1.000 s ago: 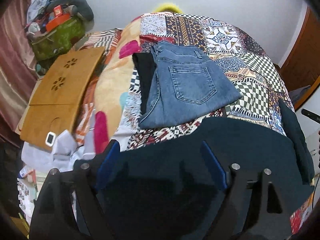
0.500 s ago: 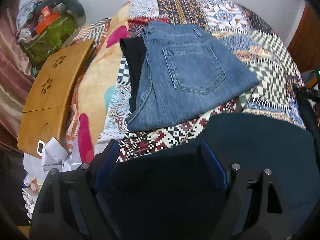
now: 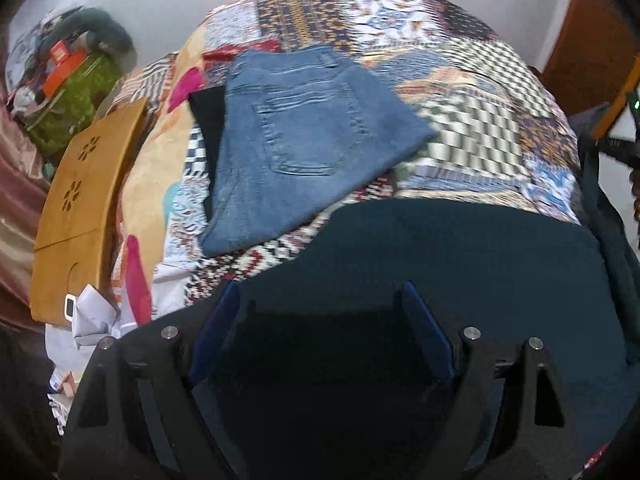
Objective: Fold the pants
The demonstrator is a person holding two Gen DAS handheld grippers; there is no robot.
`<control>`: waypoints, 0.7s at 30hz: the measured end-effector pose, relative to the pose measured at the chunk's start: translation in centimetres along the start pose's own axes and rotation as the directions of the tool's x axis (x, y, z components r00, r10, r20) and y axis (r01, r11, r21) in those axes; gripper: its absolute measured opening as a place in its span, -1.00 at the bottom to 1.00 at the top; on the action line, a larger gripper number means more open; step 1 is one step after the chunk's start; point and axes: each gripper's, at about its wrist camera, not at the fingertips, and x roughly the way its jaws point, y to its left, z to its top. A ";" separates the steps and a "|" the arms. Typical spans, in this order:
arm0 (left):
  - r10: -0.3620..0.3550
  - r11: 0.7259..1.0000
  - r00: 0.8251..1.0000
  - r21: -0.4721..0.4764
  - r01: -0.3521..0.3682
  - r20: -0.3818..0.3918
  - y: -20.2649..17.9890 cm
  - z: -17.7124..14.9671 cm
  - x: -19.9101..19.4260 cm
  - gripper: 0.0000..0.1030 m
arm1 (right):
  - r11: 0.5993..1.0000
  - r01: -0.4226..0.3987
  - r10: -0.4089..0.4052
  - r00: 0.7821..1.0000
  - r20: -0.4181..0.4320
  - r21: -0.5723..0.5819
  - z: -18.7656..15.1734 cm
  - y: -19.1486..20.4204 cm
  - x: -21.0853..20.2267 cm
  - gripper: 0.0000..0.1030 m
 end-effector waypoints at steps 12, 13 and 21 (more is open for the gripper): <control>-0.073 0.984 0.996 0.162 0.079 -0.044 -9.5 -2.6 -2.3 0.67 | 0.995 -0.028 -0.004 0.949 0.316 0.098 0.6 -8.1 -20.4 -0.75; -0.074 0.981 0.996 0.175 0.080 -0.046 -10.4 -2.9 -2.5 0.67 | 0.994 -0.030 -0.006 0.941 0.337 0.101 0.3 -8.8 -21.7 -0.75; -0.096 0.975 0.993 0.194 0.108 -0.072 -14.3 -4.1 -3.0 0.68 | 0.995 -0.004 -0.026 0.958 0.286 0.102 -3.9 -11.8 -21.4 -0.75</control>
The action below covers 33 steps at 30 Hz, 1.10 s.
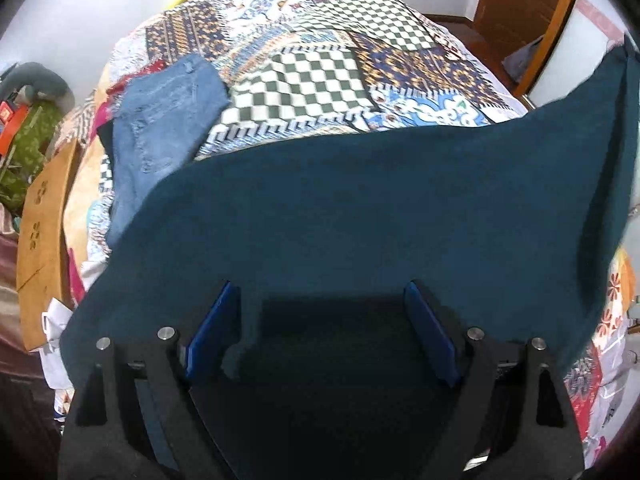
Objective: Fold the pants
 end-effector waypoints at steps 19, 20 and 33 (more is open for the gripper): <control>0.005 0.999 1.000 0.033 -0.006 0.023 -3.5 -1.2 -0.5 0.72 | 0.984 0.147 -0.110 0.941 -0.319 0.096 -14.6 -8.2 3.3 -0.60; 0.001 0.999 1.000 0.034 -0.002 0.026 -3.6 -1.3 -0.6 0.72 | 0.981 0.177 -0.140 0.936 -0.322 0.086 -14.7 -8.2 3.0 -0.55; 0.021 0.996 0.984 -0.091 -0.006 0.174 2.7 -1.7 -6.2 0.72 | 0.993 0.097 -0.105 0.985 -0.140 -0.060 -9.5 0.2 -2.6 -0.27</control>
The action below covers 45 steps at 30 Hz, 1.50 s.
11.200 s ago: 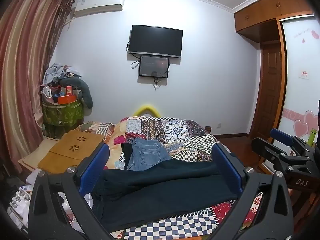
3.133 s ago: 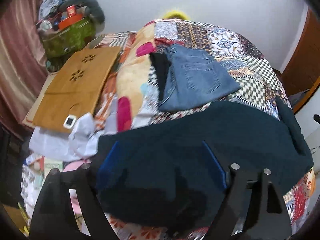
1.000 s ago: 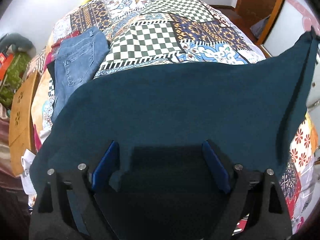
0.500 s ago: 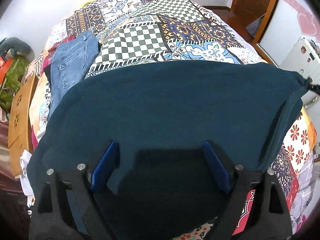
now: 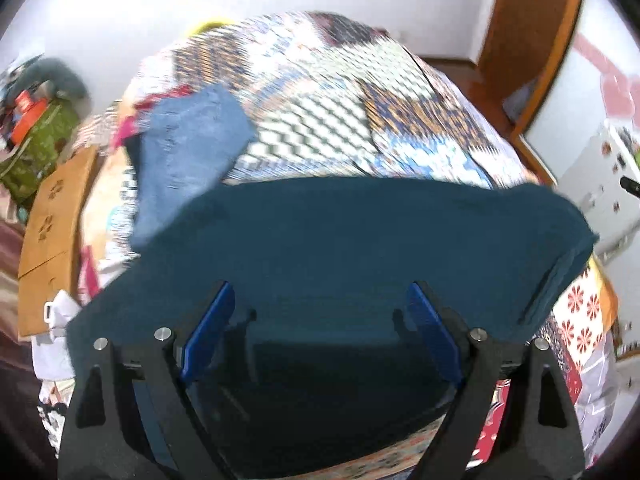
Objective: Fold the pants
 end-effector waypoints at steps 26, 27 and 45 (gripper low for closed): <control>0.200 0.862 0.973 -0.451 -0.231 -0.115 31.5 -10.6 1.4 0.72 | 0.724 -0.394 0.344 0.918 -0.198 -0.566 0.6 41.0 8.7 -0.12; 0.192 0.861 0.973 -0.453 -0.230 -0.129 31.8 -10.9 2.3 0.72 | 0.706 -0.400 0.339 0.915 -0.217 -0.584 0.3 41.9 9.2 -0.12; 0.069 0.833 0.984 -0.534 -0.147 -0.162 34.9 -10.6 9.8 -0.25 | 0.544 -0.572 0.313 0.817 -0.484 -0.614 -3.0 51.8 18.9 -0.44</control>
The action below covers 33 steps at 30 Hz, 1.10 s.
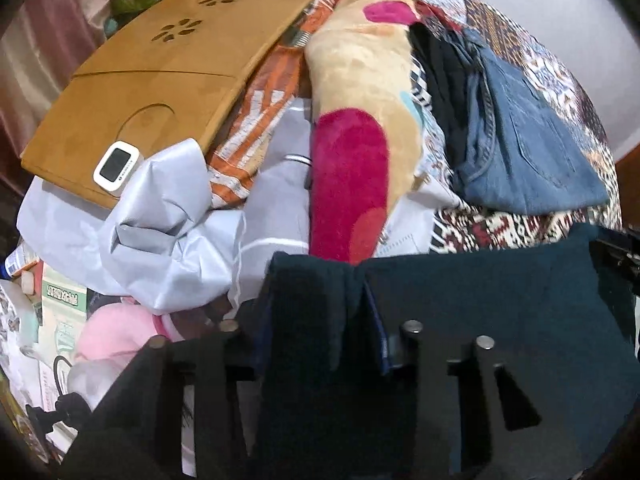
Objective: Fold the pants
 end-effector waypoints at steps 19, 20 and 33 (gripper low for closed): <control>0.091 0.992 0.993 0.080 -0.097 0.075 -0.5 -2.4 -7.5 0.67 | 0.988 0.155 -0.153 0.982 0.112 -0.011 -3.0 2.1 -8.5 -0.13; 0.082 0.993 0.994 0.073 -0.088 0.074 -0.4 -2.7 -7.9 0.70 | 0.987 0.160 -0.159 0.980 0.119 0.000 -3.6 2.1 -9.2 -0.12; -0.094 0.995 0.986 -0.044 0.088 -0.136 1.0 -10.5 -6.3 0.58 | 0.976 0.184 -0.199 0.971 0.132 0.116 -13.1 2.3 -13.5 -0.02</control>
